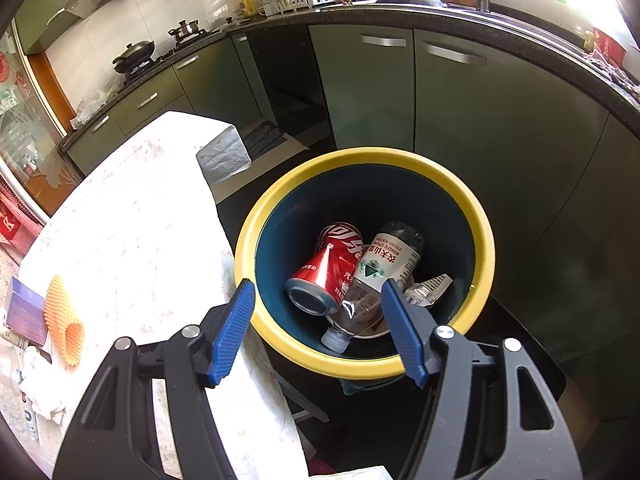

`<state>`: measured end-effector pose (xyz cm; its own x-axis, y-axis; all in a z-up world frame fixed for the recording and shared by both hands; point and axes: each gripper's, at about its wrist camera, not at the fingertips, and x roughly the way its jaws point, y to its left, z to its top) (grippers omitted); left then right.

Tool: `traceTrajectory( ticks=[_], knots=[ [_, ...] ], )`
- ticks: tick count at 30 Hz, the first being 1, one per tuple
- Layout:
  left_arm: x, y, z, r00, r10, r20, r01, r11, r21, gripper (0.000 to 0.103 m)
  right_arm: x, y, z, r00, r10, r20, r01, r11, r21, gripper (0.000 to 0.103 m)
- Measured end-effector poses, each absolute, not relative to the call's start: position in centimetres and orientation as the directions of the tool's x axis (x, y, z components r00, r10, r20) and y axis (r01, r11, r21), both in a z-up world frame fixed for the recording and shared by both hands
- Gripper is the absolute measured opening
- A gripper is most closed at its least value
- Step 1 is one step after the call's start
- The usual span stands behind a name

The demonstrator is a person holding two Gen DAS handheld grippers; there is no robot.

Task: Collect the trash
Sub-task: 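Grasp the clear plastic cup by its rim with the left tool, then carry the clear plastic cup over the bin and open the left tool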

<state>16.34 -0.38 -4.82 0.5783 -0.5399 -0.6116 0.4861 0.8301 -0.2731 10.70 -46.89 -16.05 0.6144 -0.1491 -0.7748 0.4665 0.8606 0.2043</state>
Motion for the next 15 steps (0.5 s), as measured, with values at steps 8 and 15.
traceTrajectory(
  ticks=[8,15],
  knots=[
    [15.7,-9.2,-2.2,0.485,-0.642,-0.594,0.645,0.721,-0.252,0.055,8.2,-48.2,-14.3,0.634,-0.199,-0.747,0.483,0.856,0.182,0.062],
    [16.9,-22.3,-1.3,0.300,-0.730,-0.614,0.789,0.551,-0.270,0.055,3.9,-51.9,-14.0,0.637,-0.271,-0.721,0.566,0.800,0.200,0.062]
  ],
)
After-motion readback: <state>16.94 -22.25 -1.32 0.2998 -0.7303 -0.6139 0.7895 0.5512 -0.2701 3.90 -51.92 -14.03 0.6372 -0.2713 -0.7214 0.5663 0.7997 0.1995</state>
